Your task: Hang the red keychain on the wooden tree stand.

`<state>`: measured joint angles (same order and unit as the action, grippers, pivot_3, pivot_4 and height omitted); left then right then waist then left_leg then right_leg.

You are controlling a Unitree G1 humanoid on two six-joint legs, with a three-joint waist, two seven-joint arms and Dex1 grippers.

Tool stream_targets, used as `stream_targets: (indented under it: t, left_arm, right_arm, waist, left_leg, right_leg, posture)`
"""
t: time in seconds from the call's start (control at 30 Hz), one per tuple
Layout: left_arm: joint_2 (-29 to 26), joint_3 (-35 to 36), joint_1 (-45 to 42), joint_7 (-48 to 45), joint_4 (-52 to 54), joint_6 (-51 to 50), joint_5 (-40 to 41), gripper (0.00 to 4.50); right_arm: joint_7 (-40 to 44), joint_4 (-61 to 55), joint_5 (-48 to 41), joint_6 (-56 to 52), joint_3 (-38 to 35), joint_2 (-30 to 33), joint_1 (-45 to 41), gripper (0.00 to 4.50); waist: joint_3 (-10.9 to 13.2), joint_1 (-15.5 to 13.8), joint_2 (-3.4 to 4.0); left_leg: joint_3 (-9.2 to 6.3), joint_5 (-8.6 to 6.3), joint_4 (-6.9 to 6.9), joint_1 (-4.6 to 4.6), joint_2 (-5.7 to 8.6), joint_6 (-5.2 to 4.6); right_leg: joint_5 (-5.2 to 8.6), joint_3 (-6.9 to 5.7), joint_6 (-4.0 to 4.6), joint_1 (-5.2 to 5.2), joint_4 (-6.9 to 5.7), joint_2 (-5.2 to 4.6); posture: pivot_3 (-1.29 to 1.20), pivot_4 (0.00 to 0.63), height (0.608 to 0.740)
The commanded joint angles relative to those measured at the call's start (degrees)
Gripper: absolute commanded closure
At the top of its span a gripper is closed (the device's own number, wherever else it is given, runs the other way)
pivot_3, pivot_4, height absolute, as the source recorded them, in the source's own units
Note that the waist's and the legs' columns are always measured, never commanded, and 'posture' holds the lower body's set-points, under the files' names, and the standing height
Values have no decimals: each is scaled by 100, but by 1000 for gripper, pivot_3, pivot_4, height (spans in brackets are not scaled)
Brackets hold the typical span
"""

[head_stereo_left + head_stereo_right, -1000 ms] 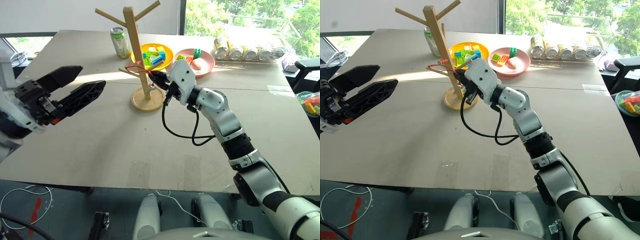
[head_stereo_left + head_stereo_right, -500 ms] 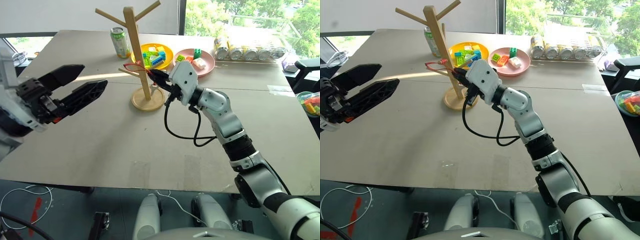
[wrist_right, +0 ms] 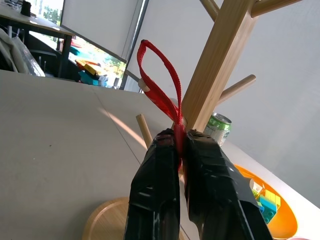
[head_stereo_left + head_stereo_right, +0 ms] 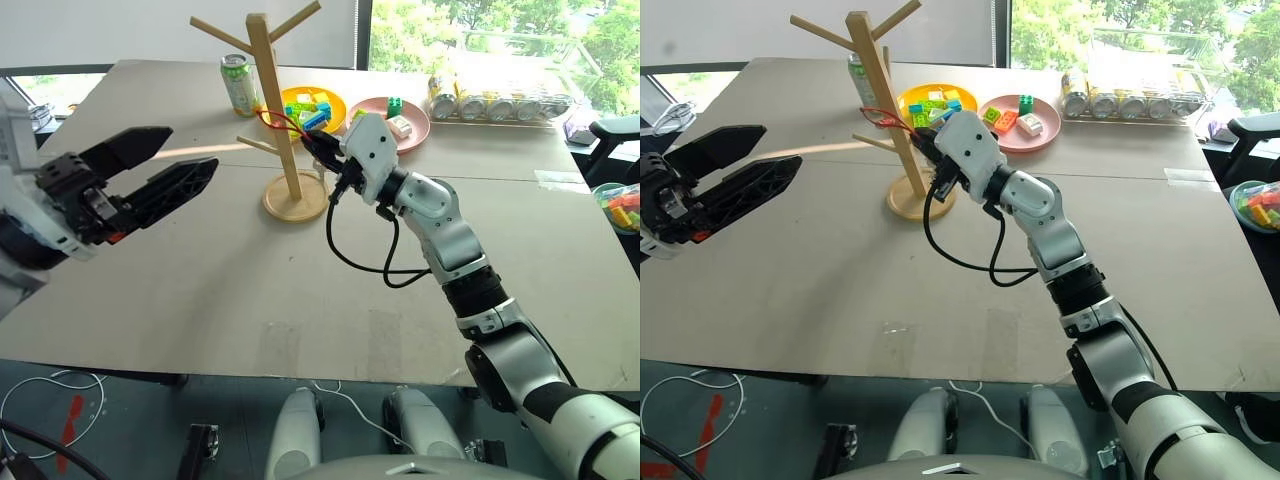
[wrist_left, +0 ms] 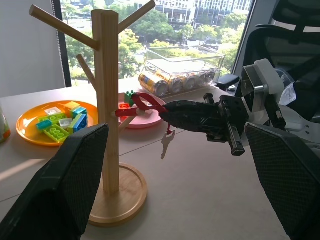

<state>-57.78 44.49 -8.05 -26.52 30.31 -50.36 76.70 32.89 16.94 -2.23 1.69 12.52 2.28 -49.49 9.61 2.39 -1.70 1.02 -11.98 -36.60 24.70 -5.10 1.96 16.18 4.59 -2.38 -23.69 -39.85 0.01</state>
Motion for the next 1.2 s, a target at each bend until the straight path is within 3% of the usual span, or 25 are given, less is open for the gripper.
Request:
stream_targets:
  t: [0.03,1.2]
  left_arm:
    - [-91,134,-53,-18,38,110,69,0]
    - [-59,50,-78,37,76,154,44,0]
  right_arm:
    - [-6,-148,-29,107,-46,-29,-162,4447]
    - [-31,-219,61,-286,1,-73,-129,4447]
  waist:
    - [0,0,0]
    - [1,0,0]
  left_leg:
    - [0,0,0,0,0,0]
    - [0,0,1,0,0,0]
  right_leg:
    - [0,0,0,0,0,0]
    - [0,0,0,0,0,0]
  posture:
    - [0,150,733]
    - [0,150,733]
